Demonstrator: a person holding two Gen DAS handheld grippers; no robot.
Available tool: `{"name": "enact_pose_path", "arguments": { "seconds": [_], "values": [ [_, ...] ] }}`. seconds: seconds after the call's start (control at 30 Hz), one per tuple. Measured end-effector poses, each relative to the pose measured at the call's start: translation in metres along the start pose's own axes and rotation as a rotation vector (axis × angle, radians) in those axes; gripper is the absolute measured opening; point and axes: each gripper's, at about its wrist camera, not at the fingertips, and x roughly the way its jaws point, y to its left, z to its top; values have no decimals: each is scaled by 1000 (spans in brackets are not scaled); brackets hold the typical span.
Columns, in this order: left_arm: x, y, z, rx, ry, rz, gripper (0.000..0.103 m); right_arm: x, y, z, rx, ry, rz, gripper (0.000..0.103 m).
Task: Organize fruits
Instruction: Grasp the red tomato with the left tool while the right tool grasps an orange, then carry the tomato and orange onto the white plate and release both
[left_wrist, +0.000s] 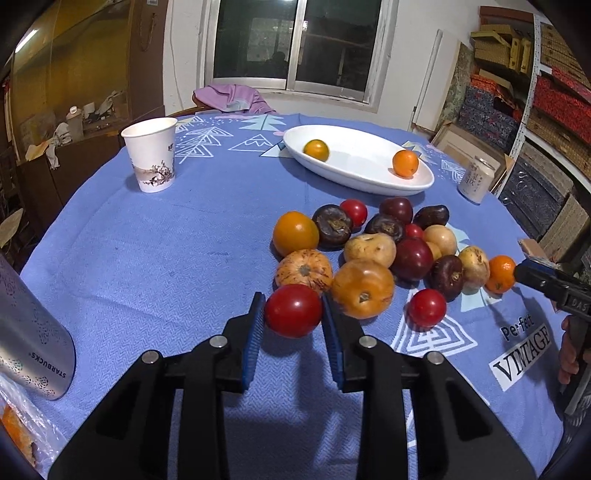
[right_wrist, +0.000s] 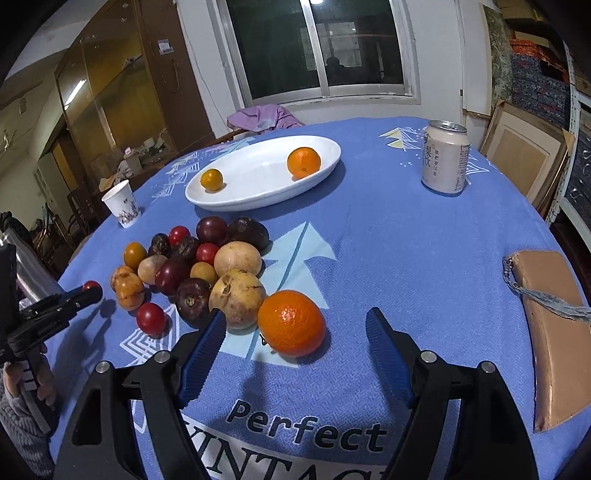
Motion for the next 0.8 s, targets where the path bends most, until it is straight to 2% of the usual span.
{"name": "enact_pose_path", "arguments": {
  "seconds": [0.13, 0.3, 0.47, 0.67, 0.8],
  "values": [
    [-2, -2, -1, 10, 0, -3, 30, 11, 4, -2, -23, 30, -33, 77],
    [-1, -3, -2, 18, 3, -10, 30, 21, -2, -1, 4, 71, -4, 56],
    [0, -3, -2, 15, 11, -18, 30, 23, -2, -1, 16, 78, 43, 44],
    [3, -1, -3, 9, 22, -26, 30, 21, -5, 0, 37, 69, 56, 43],
    [3, -2, -2, 7, 20, -31, 30, 10, -11, 2, 61, 20, 50, 43]
  ]
}}
